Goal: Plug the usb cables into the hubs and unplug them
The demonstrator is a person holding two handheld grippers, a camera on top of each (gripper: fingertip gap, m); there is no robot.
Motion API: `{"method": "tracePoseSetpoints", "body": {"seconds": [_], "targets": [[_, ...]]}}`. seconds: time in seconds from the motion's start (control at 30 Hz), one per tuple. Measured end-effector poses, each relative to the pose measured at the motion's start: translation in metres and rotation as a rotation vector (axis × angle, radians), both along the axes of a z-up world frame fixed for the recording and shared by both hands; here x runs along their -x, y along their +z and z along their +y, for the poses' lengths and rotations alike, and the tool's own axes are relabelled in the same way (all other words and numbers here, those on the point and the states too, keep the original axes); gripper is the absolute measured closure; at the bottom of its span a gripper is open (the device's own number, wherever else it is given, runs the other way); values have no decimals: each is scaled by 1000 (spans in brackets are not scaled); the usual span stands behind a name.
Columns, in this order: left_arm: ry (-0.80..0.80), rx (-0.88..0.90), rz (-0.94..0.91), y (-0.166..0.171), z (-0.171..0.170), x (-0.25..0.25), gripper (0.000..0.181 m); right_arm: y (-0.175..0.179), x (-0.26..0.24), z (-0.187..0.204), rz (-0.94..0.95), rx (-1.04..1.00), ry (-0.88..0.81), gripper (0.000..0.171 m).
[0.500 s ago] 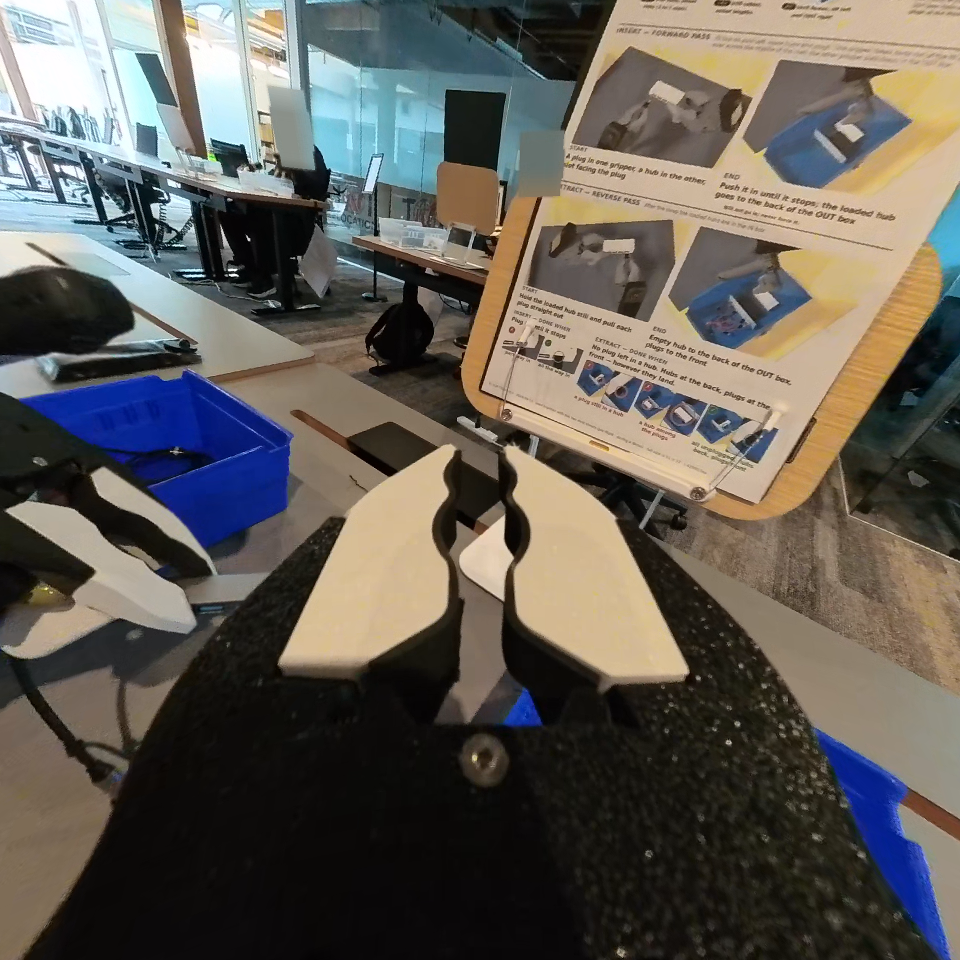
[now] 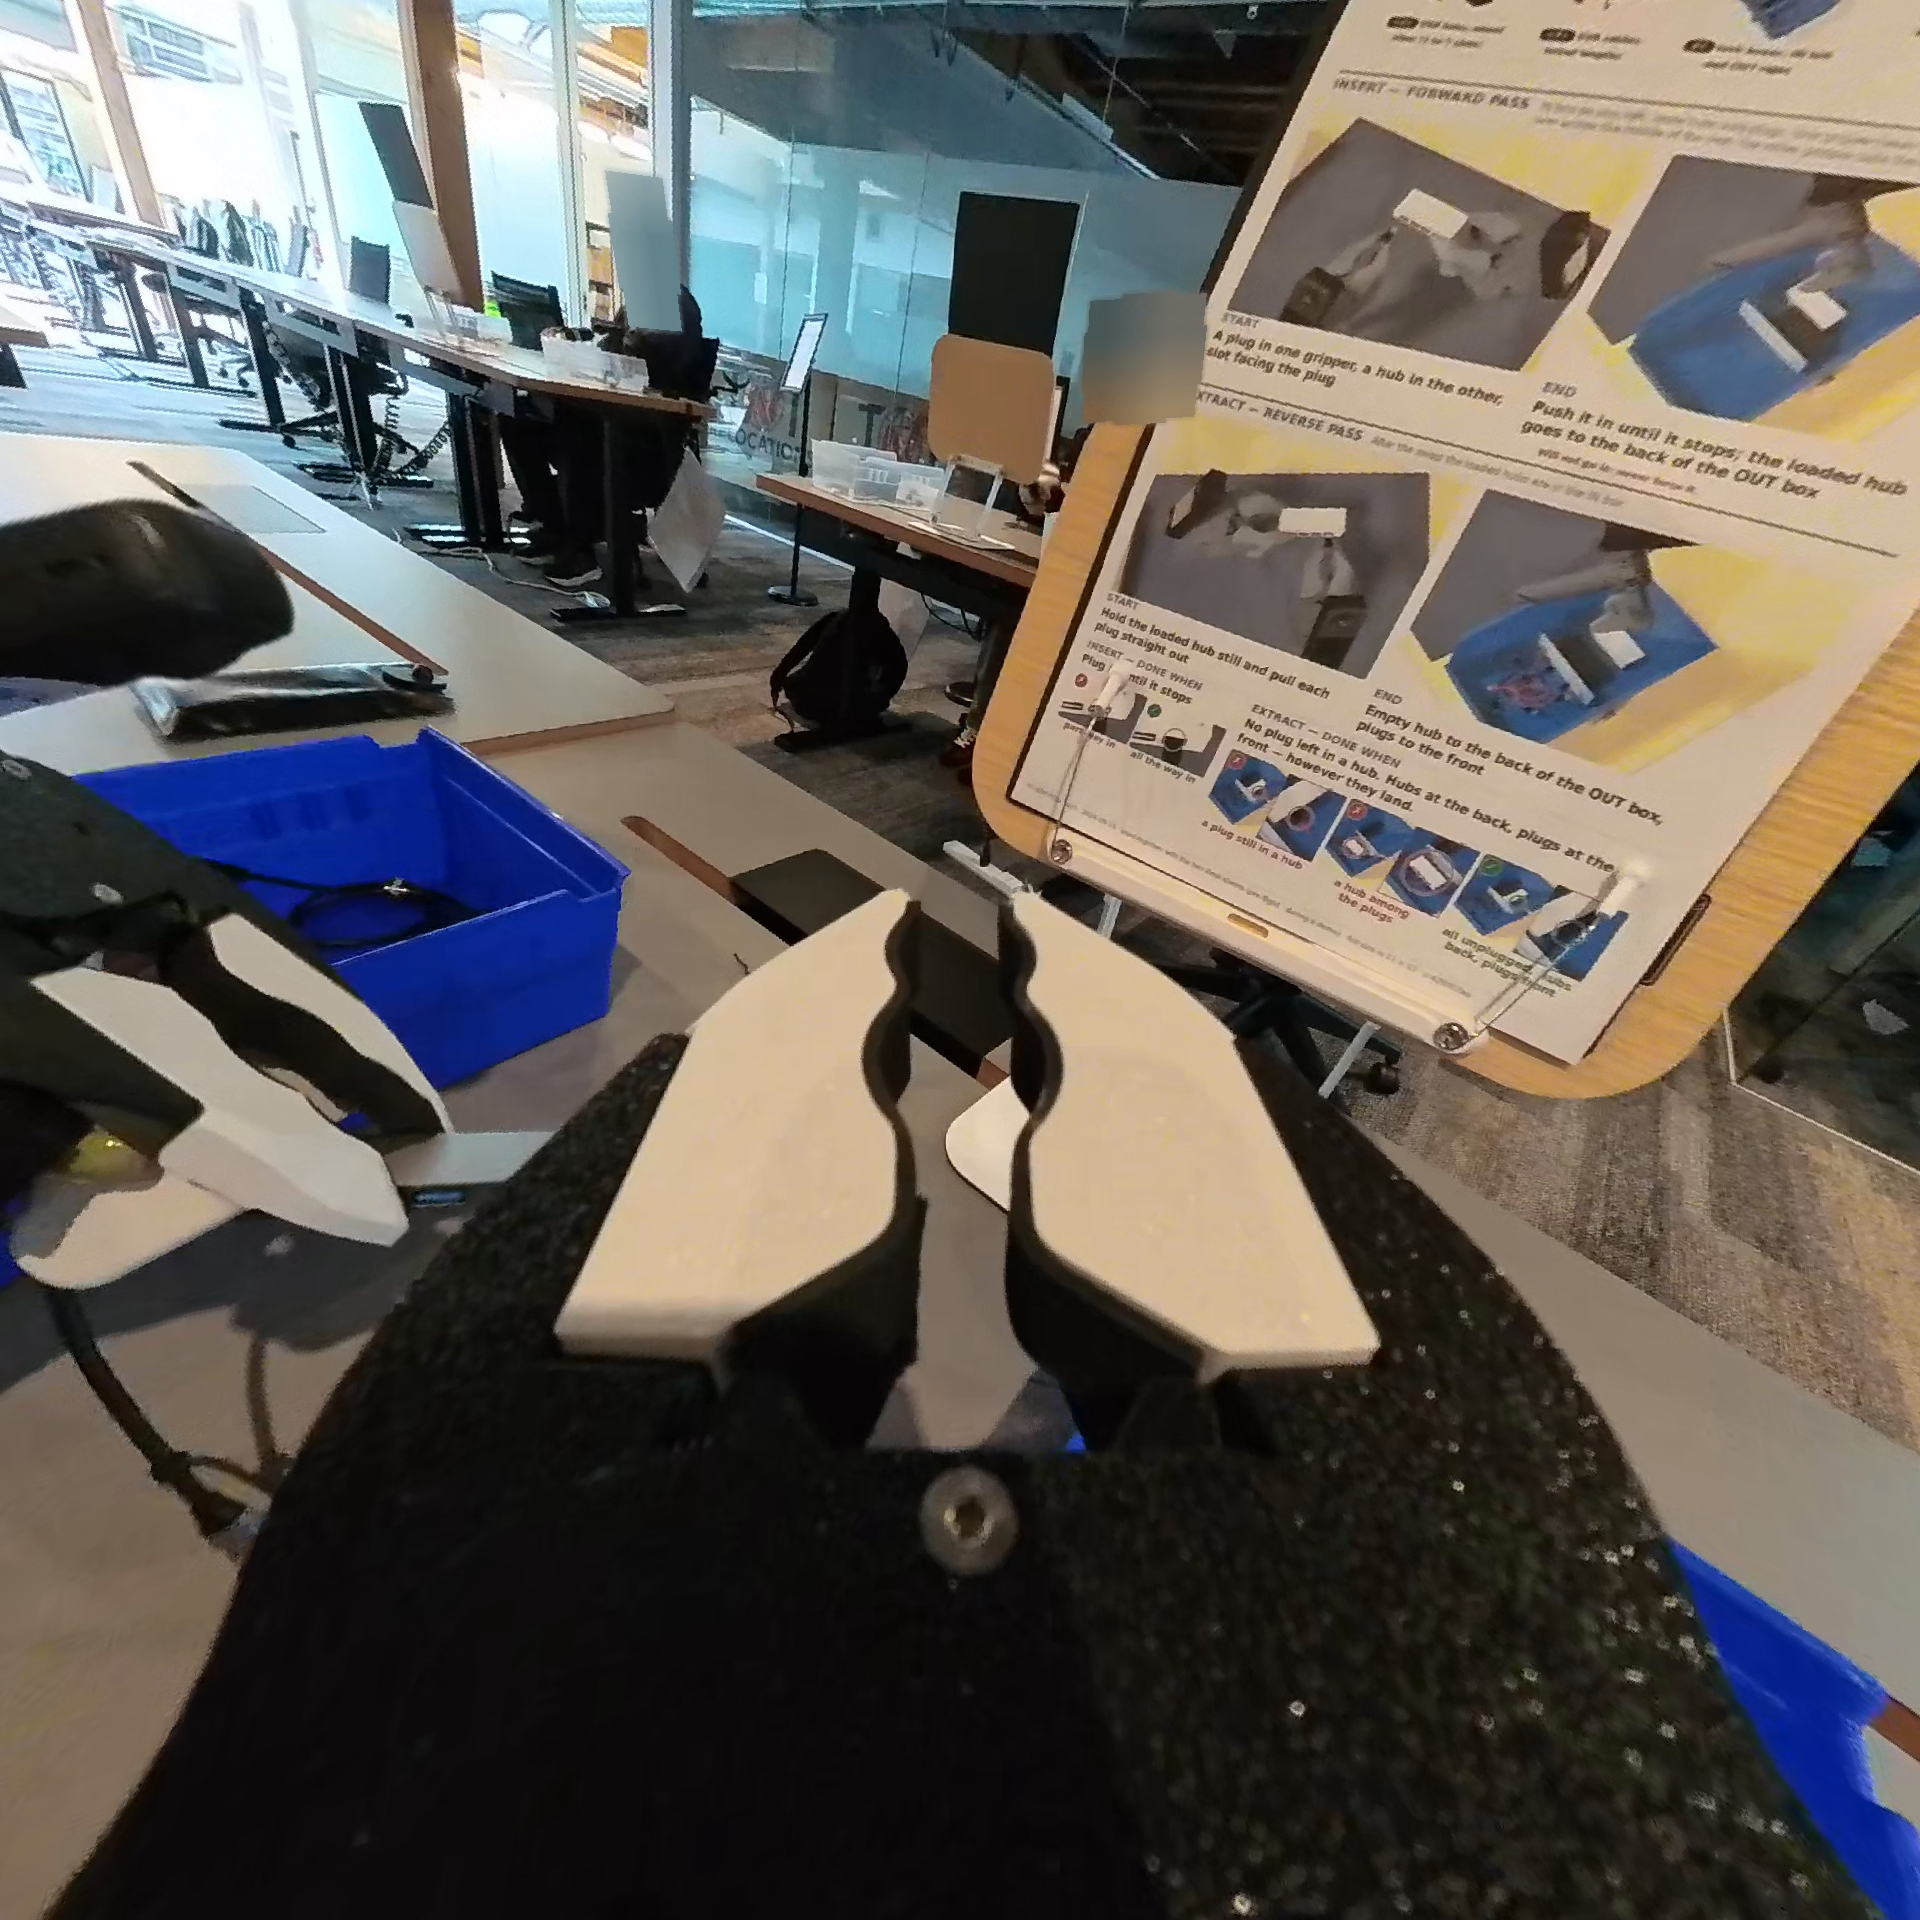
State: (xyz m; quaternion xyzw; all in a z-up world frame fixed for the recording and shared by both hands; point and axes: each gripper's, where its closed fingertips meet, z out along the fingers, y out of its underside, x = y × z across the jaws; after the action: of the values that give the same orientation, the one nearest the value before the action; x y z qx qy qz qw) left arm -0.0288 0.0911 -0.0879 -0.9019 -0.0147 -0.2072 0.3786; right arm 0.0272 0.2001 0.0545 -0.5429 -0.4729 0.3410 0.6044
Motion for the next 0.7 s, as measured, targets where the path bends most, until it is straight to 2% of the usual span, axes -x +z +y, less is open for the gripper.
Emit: {"method": "tracePoseSetpoints", "body": {"seconds": [0.7], "targets": [[60, 25, -9, -22, 18, 9, 150, -2, 5, -4, -16, -14, 23, 158]]}}
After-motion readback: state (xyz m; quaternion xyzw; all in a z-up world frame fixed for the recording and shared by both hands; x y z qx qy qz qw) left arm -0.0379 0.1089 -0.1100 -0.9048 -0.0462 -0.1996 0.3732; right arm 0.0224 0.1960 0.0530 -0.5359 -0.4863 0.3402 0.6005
